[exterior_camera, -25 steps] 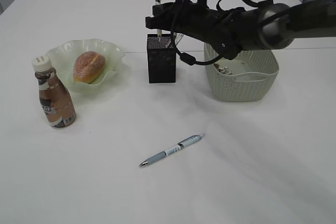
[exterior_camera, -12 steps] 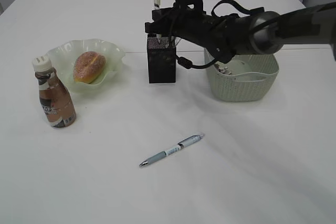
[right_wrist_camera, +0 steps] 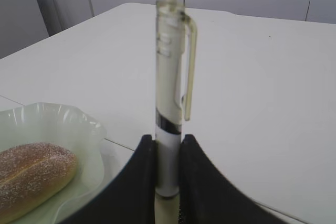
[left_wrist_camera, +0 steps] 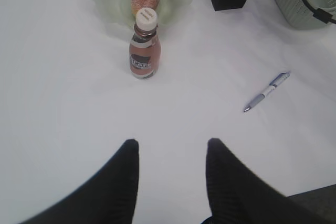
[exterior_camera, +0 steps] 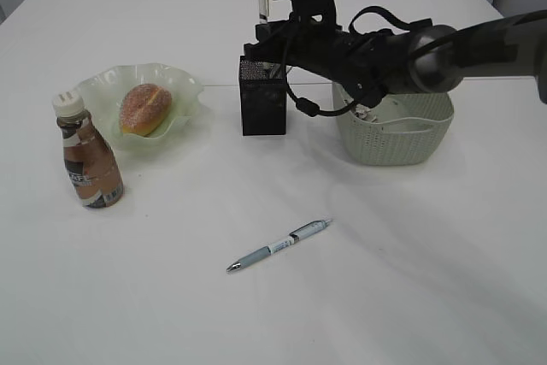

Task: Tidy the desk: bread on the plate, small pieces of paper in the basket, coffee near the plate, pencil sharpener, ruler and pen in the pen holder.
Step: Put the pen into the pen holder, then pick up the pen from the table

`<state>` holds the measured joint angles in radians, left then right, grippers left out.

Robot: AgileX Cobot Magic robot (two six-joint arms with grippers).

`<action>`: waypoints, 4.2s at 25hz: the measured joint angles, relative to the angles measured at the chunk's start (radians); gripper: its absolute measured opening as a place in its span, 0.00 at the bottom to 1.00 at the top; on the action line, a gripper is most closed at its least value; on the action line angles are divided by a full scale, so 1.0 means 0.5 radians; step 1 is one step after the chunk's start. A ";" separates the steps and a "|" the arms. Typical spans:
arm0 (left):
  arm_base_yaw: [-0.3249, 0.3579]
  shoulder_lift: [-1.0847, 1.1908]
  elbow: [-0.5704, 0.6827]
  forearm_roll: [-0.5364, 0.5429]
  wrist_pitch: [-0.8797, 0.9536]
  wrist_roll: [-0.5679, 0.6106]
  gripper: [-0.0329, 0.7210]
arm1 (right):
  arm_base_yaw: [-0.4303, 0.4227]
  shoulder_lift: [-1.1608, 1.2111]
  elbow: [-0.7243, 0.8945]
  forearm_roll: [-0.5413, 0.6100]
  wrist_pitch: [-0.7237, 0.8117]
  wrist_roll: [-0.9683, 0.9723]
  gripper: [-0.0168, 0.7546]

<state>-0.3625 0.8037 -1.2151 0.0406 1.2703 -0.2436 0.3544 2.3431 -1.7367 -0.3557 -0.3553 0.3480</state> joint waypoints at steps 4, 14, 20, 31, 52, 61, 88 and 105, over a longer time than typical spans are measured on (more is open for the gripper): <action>0.000 0.000 0.000 0.004 0.000 0.000 0.45 | 0.000 0.000 -0.004 -0.005 0.000 0.000 0.17; 0.000 0.000 0.000 0.005 0.000 0.000 0.45 | -0.003 0.000 -0.004 -0.165 0.008 0.000 0.42; 0.000 0.000 0.000 0.009 0.000 0.000 0.45 | -0.003 0.000 -0.004 -0.191 0.011 0.000 0.50; 0.000 0.000 0.000 0.012 0.000 0.000 0.45 | -0.003 -0.264 -0.004 -0.196 0.587 0.000 0.51; 0.000 0.000 0.000 -0.148 0.000 0.000 0.45 | 0.053 -1.052 -0.011 -0.021 3.075 -0.103 0.51; 0.000 0.000 0.000 -0.274 0.000 0.000 0.45 | 0.053 -1.177 -0.011 0.361 3.180 -0.324 0.51; 0.000 0.098 0.000 -0.521 0.000 0.117 0.45 | -0.290 -1.602 0.394 0.232 3.220 -0.247 0.49; -0.309 0.947 0.000 -0.567 -0.037 0.589 0.45 | -0.526 -1.605 0.798 0.409 3.204 -0.247 0.44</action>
<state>-0.5171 1.2771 -1.2151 -0.2428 1.2520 0.0511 0.0915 1.5407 -1.3378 -0.1514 1.2466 0.2246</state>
